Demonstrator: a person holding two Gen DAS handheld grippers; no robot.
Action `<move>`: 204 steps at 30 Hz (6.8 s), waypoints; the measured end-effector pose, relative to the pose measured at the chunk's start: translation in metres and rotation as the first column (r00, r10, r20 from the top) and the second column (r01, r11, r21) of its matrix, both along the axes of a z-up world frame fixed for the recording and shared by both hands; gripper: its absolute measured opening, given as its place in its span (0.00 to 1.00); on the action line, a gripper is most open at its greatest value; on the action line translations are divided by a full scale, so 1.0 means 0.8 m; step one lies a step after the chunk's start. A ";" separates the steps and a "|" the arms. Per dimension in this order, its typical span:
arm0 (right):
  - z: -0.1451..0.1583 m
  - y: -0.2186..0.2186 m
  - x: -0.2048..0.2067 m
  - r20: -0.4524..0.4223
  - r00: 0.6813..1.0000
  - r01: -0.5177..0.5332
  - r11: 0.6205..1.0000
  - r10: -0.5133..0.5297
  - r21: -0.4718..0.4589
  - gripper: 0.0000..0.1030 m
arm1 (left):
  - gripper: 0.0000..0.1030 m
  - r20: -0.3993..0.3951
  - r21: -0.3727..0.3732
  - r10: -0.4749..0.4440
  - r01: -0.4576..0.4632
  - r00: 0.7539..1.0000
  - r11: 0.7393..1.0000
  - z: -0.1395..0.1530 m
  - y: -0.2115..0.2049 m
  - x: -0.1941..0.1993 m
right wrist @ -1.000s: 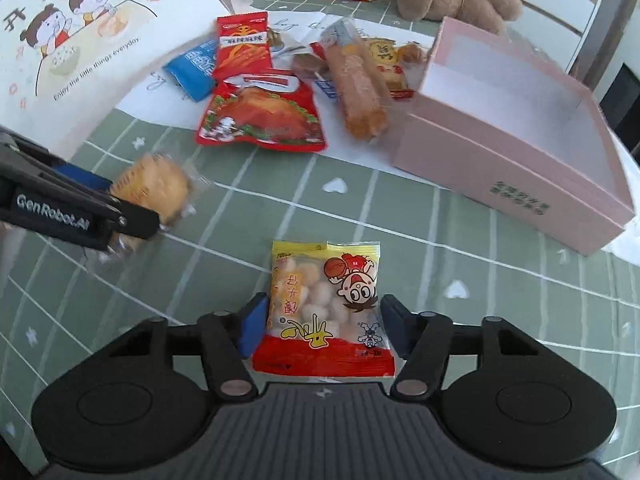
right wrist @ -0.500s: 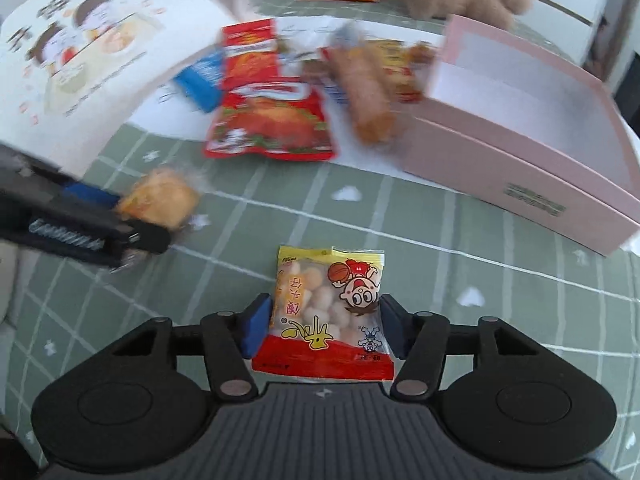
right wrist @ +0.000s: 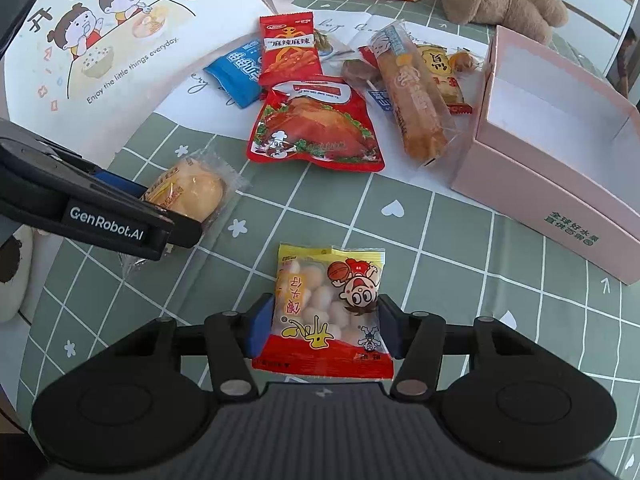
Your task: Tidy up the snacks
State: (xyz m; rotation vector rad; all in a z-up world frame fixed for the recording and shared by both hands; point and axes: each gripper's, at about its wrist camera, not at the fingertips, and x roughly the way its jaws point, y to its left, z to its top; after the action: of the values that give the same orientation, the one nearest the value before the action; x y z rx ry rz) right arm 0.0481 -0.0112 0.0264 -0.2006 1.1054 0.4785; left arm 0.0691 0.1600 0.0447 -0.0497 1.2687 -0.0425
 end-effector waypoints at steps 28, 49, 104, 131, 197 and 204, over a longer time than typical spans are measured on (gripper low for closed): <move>0.002 0.005 0.009 0.016 1.000 -0.012 1.000 0.012 -0.025 0.53 | 0.58 -0.015 0.021 0.046 -0.046 0.999 0.999 0.001 -0.004 0.009; 0.005 0.003 0.033 0.014 0.998 -0.057 0.998 0.057 -0.011 0.52 | 0.55 -0.012 0.070 0.095 -0.094 0.995 0.993 0.005 0.003 0.002; 0.110 -0.153 0.140 0.286 0.942 0.205 0.975 -0.173 -0.086 0.73 | 0.56 0.196 -0.378 -0.097 0.167 0.976 0.911 0.087 -0.168 0.191; 0.064 0.041 0.202 0.206 0.976 0.073 0.997 -0.069 -0.013 0.67 | 0.53 0.199 -0.194 0.258 -0.220 0.945 0.956 0.035 0.051 0.082; 0.035 0.031 0.365 -0.009 0.976 0.217 0.971 -0.219 -0.104 0.20 | 0.45 0.175 -0.181 0.191 -0.159 0.966 0.971 0.022 0.051 0.103; 0.000 0.062 0.362 -0.016 0.980 0.189 0.959 -0.197 -0.213 0.20 | 0.45 0.167 -0.183 0.214 -0.184 0.962 0.966 0.018 0.066 0.098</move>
State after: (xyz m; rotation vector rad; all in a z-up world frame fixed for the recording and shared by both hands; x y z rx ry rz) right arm 0.3376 0.0384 0.0267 -0.2672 1.1989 0.1902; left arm 0.1477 0.2127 0.0588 -0.3112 1.0658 0.0214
